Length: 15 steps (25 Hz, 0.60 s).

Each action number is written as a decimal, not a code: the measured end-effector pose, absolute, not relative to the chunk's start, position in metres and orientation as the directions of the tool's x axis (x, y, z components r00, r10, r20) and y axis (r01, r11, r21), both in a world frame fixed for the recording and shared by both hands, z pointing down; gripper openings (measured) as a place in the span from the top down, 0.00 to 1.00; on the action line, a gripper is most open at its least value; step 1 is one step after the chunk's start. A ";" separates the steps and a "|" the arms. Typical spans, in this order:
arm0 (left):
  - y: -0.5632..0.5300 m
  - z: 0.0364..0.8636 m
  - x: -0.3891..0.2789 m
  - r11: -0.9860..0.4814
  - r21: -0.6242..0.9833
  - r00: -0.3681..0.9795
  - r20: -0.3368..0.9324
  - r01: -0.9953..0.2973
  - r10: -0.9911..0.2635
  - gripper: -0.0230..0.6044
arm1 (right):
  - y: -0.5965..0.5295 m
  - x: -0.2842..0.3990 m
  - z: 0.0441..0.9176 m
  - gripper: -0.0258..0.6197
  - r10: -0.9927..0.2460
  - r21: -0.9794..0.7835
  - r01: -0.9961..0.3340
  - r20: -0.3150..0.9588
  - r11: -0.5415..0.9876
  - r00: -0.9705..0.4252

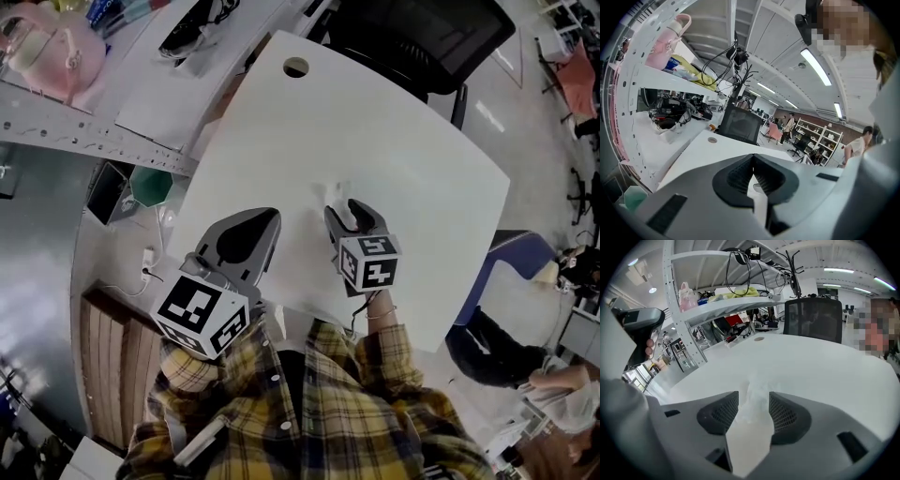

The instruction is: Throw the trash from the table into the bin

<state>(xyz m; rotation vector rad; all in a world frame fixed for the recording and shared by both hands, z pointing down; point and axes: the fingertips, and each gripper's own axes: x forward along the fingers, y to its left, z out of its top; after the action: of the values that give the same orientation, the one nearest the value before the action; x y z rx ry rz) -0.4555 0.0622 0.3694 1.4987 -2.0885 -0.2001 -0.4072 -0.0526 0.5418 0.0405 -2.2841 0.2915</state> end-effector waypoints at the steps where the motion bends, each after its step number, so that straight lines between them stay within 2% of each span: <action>1: 0.063 0.372 -0.456 0.368 0.427 -0.222 0.353 -0.826 -0.909 0.95 | -0.053 -0.406 0.546 0.68 0.066 -0.196 -0.127 0.752 0.972 -0.656; 8: 0.071 0.376 -0.461 0.381 0.432 -0.231 0.359 -0.818 -0.904 0.95 | -0.057 -0.403 0.564 0.69 0.036 -0.163 -0.157 0.797 0.974 -0.603; 10: 0.074 0.376 -0.464 0.384 0.435 -0.235 0.357 -0.815 -0.904 0.95 | -0.060 -0.403 0.565 0.74 0.006 -0.129 -0.163 0.804 0.978 -0.594; 13: 0.076 0.376 -0.465 0.383 0.434 -0.237 0.354 -0.815 -0.905 0.95 | -0.066 -0.401 0.566 0.89 -0.025 -0.086 -0.162 0.813 0.983 -0.582; 15: 0.077 0.374 -0.465 0.379 0.433 -0.235 0.351 -0.818 -0.907 0.95 | -0.066 -0.401 0.564 0.91 -0.021 -0.092 -0.161 0.807 0.983 -0.590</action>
<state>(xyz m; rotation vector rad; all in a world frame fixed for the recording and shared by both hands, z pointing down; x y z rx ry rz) -0.4653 0.0772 0.3739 1.4781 -2.0956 -0.2127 -0.4007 -0.0660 0.5636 0.1270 -2.1965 0.1930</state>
